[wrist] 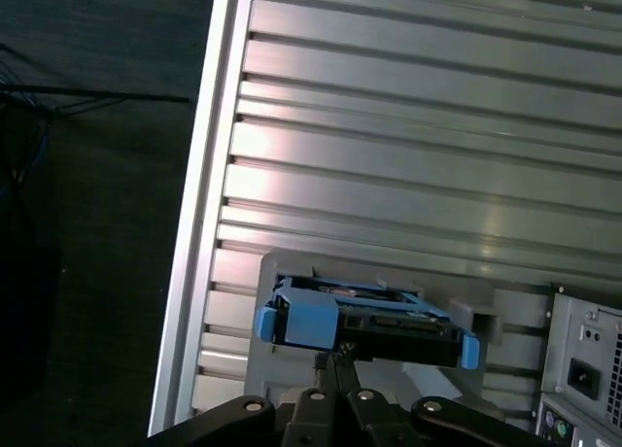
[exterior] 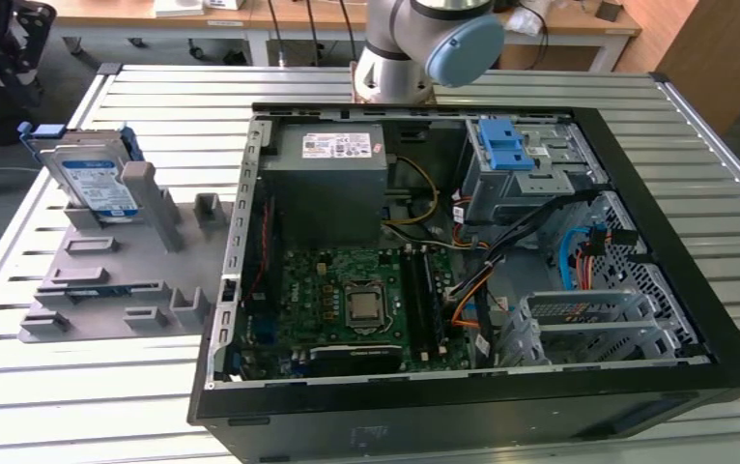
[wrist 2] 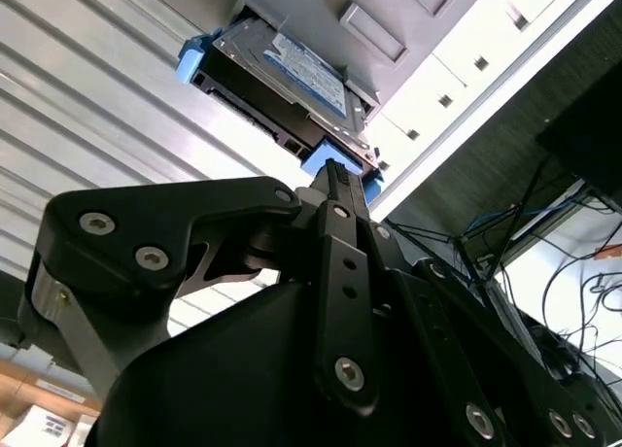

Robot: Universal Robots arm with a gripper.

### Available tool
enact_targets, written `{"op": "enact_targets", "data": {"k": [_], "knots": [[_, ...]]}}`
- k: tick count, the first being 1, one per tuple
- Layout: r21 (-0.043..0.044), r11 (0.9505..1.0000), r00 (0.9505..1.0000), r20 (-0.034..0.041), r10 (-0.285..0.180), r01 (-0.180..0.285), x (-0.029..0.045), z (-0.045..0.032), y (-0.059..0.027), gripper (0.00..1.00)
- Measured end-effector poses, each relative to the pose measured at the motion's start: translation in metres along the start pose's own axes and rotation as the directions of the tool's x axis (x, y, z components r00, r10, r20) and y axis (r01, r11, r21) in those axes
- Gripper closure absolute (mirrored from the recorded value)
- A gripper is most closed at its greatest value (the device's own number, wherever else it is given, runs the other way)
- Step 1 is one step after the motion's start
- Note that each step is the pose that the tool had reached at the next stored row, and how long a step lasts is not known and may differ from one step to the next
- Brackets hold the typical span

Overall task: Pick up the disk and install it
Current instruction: 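Pick up the disk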

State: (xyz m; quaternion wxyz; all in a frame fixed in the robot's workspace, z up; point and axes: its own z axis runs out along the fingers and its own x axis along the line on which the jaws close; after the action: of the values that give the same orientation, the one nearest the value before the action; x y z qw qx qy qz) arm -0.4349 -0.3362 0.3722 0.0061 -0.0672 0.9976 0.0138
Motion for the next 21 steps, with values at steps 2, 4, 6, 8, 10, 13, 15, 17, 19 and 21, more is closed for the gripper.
{"op": "enact_targets", "data": {"k": [2,4,6,8,10,13,15,17,19,21], "knots": [[0.0113,0.9998,0.9999,-0.002,-0.016,0.016,0.0,0.0001,0.0,0.89],[0.0115,0.9996,0.9996,-0.0024,-0.027,0.027,0.0001,0.0001,-0.0001,0.89],[0.0115,0.9993,0.9994,-0.0026,-0.035,0.035,0.0,0.0001,-0.0001,0.89],[0.0112,0.9986,0.9987,-0.0029,-0.051,0.051,0.0,0.0002,0.0,0.89],[0.0108,0.9967,0.9968,-0.0037,-0.08,0.08,0.0001,0.0002,0.0,0.89],[0.01,0.9917,0.9917,-0.0049,-0.128,0.129,0.0,0.0003,-0.0001,0.89],[0.0094,0.9869,0.9869,-0.0057,-0.161,0.161,0.0,0.0003,0.0,0.89],[0.0088,0.9808,0.9809,-0.0065,-0.195,0.195,0.0,0.0003,0.0,0.89],[0.0082,0.9743,0.9743,-0.0072,-0.225,0.225,0.0,0.0004,-0.0001,0.89],[0.0076,0.9672,0.9672,-0.008,-0.254,0.254,0.0,0.0004,-0.0001,0.89]]}}
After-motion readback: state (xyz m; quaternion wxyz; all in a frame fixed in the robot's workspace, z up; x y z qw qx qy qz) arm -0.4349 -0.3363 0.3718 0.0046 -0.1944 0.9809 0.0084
